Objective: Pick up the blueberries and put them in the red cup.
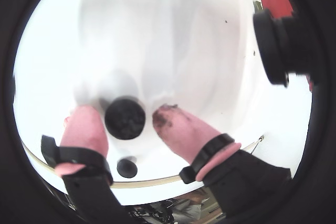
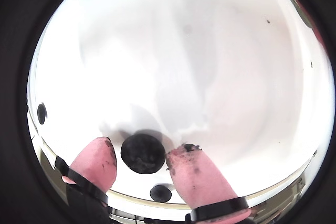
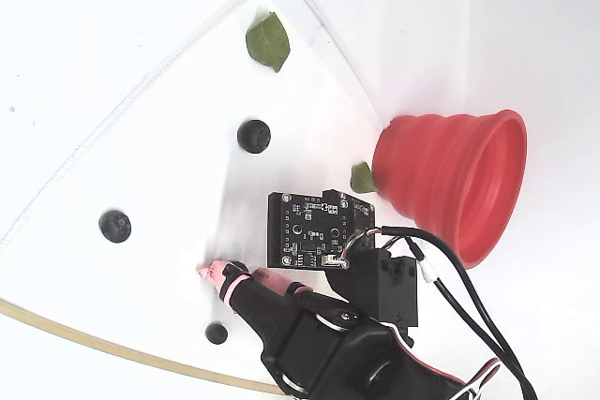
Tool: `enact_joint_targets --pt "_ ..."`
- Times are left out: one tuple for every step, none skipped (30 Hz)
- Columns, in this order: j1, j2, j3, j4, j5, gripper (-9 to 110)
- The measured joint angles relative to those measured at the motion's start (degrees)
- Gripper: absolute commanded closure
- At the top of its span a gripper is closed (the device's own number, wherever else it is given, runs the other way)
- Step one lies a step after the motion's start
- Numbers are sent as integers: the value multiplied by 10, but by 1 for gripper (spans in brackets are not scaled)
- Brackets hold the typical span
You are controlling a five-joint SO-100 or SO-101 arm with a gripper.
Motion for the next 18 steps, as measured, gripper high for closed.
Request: enact_joint_targets --pt "0 -3 0 0 0 83" --pt "0 -4 0 0 0 83" --pt "0 -5 0 0 0 83" --pt "0 -6 0 0 0 83" --pt "0 -6 0 -2 0 83" --pt "0 -6 0 -4 0 83" --pt "0 -6 0 -4 0 84" --pt "0 -6 0 -5 0 84" --pt "0 -6 0 -7 0 84" --pt "0 -6 0 -9 0 84" --pt "0 -6 0 -11 0 84" --pt "0 -6 0 -14 -3 84" --pt "0 -9 0 -17 -4 85" --pt "0 -13 -1 -18 -6 85" --pt "0 -15 -1 -19 -7 85" --pt "0 -17 -1 -19 -7 85" --pt "0 -18 -1 -19 -7 85" --pt "0 -18 -1 -19 -7 85"
